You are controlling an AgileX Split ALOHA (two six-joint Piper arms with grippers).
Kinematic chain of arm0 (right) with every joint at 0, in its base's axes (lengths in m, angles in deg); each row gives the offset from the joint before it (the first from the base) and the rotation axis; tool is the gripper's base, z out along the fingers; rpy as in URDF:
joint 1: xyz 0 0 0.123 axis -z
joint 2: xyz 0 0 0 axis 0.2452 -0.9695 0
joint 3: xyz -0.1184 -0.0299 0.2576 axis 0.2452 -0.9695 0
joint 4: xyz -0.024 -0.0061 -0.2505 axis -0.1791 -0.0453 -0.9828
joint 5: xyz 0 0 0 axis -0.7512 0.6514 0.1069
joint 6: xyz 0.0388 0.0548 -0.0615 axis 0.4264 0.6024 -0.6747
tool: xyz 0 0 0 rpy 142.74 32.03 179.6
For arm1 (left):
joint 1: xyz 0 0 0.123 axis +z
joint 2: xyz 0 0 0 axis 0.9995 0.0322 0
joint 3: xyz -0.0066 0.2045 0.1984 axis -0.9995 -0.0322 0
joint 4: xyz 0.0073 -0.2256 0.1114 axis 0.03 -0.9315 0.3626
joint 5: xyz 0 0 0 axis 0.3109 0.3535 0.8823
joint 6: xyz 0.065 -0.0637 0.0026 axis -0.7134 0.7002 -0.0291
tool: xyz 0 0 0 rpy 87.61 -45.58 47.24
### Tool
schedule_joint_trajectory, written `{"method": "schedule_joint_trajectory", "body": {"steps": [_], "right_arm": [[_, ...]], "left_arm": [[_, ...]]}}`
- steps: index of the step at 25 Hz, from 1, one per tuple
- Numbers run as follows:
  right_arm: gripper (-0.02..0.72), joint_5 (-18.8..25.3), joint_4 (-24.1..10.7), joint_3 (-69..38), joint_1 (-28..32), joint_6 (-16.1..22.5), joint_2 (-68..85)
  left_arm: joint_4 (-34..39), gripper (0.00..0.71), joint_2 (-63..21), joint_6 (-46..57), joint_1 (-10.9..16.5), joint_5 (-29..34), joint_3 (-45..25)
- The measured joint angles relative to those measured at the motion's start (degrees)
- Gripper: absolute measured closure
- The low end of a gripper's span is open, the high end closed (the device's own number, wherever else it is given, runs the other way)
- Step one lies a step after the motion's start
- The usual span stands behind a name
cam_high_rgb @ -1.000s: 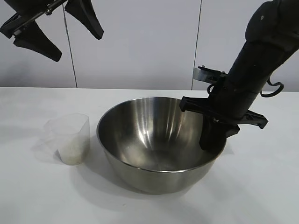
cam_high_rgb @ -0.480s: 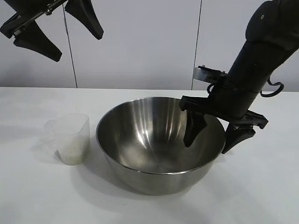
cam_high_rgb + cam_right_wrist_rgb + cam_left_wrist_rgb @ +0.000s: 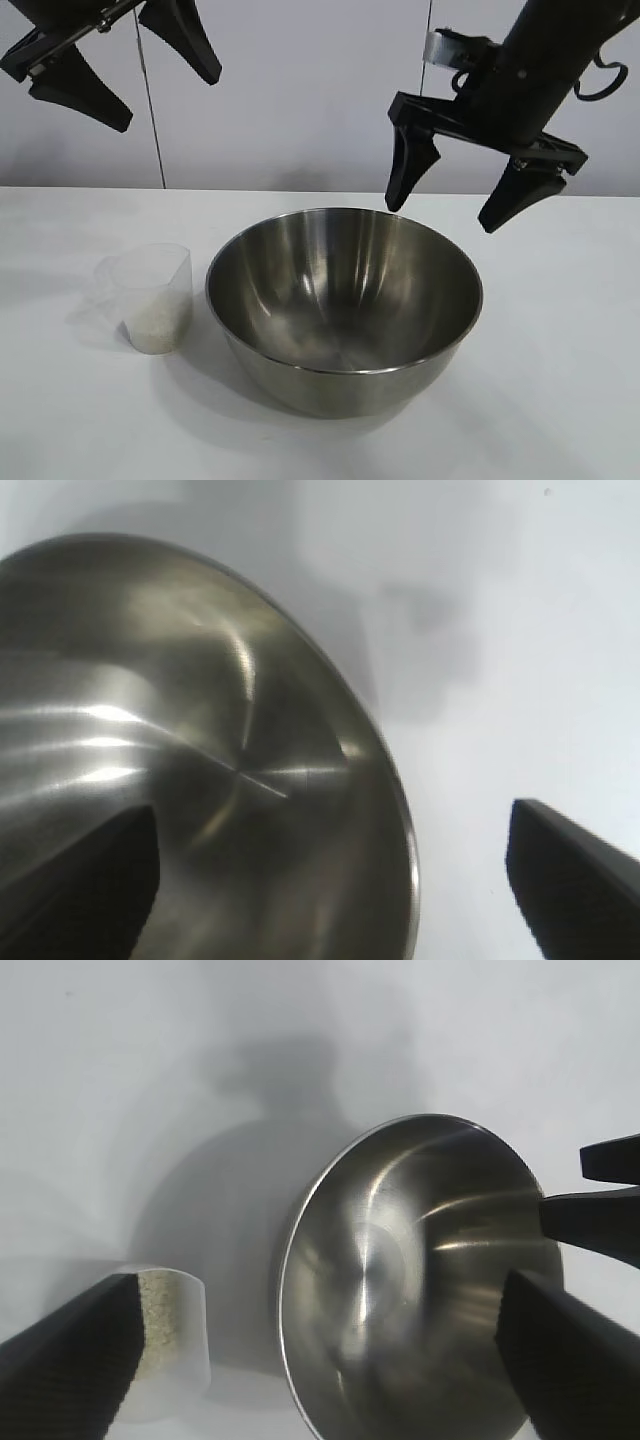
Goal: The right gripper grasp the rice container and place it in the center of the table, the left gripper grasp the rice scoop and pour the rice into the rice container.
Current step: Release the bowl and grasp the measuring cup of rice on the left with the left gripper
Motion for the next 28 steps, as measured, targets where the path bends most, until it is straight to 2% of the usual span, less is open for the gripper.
{"method": "schedule_joint_trajectory", "body": {"steps": [3,9,14,18,23,26,28], "right_arm": [[0.05,0.59,0.83,1.03,1.28,1.1,0.78],[0.05,0.9,6.82,1.21,6.79,-0.63,1.53],[0.05,1.03,8.52,1.21,7.31,-2.19,1.69],[0.05,1.03,8.54,1.21,7.31,-2.44,1.74],[0.05,1.03,8.14,1.21,7.31,-2.46,1.8],[0.05,1.03,7.47,1.21,7.31,-2.51,1.8],[0.05,1.03,7.23,1.21,7.31,-2.51,1.8]], "left_arm": [[0.0,0.021,0.0,0.0,0.0,-0.05,0.0],[0.0,0.021,0.0,-3.02,0.0,-0.69,0.0],[-0.63,0.021,-0.52,-9.27,0.0,-6.46,-0.45],[-0.87,0.021,-5.35,-16.91,-1.32,-21.53,-6.1],[-1.84,0.037,-13.23,-32.96,-7.86,-46.29,-17.86],[-2.18,0.067,-15.51,-38.43,-11.85,-61.29,-25.26],[-2.18,0.074,-15.65,-40.36,-12.8,-69.6,-29.06]]}}
